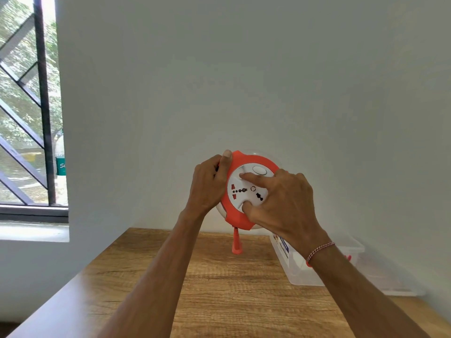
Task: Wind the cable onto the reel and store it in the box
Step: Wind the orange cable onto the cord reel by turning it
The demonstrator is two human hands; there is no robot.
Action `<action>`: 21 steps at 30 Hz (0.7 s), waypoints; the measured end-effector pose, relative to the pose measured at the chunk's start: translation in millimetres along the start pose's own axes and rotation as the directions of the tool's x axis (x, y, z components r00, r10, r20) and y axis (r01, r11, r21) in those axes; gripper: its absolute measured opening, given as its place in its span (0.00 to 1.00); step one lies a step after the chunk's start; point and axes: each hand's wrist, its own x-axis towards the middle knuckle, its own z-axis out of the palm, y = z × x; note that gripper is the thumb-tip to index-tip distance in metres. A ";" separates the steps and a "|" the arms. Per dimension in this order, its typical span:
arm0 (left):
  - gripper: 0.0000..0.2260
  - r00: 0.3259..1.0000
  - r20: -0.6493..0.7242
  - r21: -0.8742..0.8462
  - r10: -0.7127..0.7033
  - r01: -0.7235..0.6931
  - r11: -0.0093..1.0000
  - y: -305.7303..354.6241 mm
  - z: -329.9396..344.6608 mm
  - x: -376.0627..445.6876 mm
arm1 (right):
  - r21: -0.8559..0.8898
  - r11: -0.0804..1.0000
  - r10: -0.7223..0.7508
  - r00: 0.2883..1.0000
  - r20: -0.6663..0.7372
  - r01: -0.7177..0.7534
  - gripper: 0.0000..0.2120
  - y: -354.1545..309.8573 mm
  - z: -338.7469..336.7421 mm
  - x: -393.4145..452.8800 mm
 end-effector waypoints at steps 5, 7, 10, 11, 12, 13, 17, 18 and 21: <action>0.25 1.000 -0.023 0.013 -0.003 0.003 1.000 1.3 1.3 0.6 | -0.012 0.997 0.068 0.991 -0.113 -0.070 0.29 -5.9 4.1 -0.6; 0.25 1.000 -0.026 0.016 -0.010 0.011 1.000 0.8 2.0 -0.2 | -0.017 0.997 0.071 0.992 -0.103 -0.073 0.29 -4.8 5.3 -0.3; 0.27 0.998 -0.025 -0.025 -0.063 0.062 0.998 -0.5 2.8 -0.8 | -0.002 0.999 0.045 0.999 -0.026 -0.045 0.30 1.8 4.6 4.0; 0.27 0.997 -0.027 -0.035 -0.078 0.078 0.996 -0.9 3.1 -1.3 | 0.015 1.000 0.024 1.000 0.014 -0.025 0.31 5.6 3.7 6.3; 0.27 0.996 -0.030 -0.035 -0.088 0.087 0.996 -1.2 2.8 -1.9 | 0.040 0.999 0.001 0.999 0.050 -0.003 0.31 9.3 2.6 8.7; 0.27 0.995 -0.031 -0.030 -0.094 0.093 0.995 -1.6 2.1 -2.0 | 0.087 0.996 -0.020 0.997 0.074 0.014 0.31 13.3 0.5 10.8; 0.25 0.990 -0.021 -0.062 -0.142 0.141 0.988 -4.9 -0.4 -2.4 | 0.419 0.908 0.060 0.990 -0.131 0.000 0.26 28.7 -0.8 7.3; 0.25 0.988 -0.016 -0.074 -0.153 0.151 0.986 -4.9 0.4 -3.2 | 0.449 0.892 0.148 0.969 -0.196 -0.045 0.25 32.2 1.5 5.1; 0.28 0.983 0.008 -0.110 -0.185 0.185 0.977 -2.3 6.6 -9.4 | 0.640 0.686 0.520 0.849 -0.098 -0.346 0.29 40.5 5.4 -1.1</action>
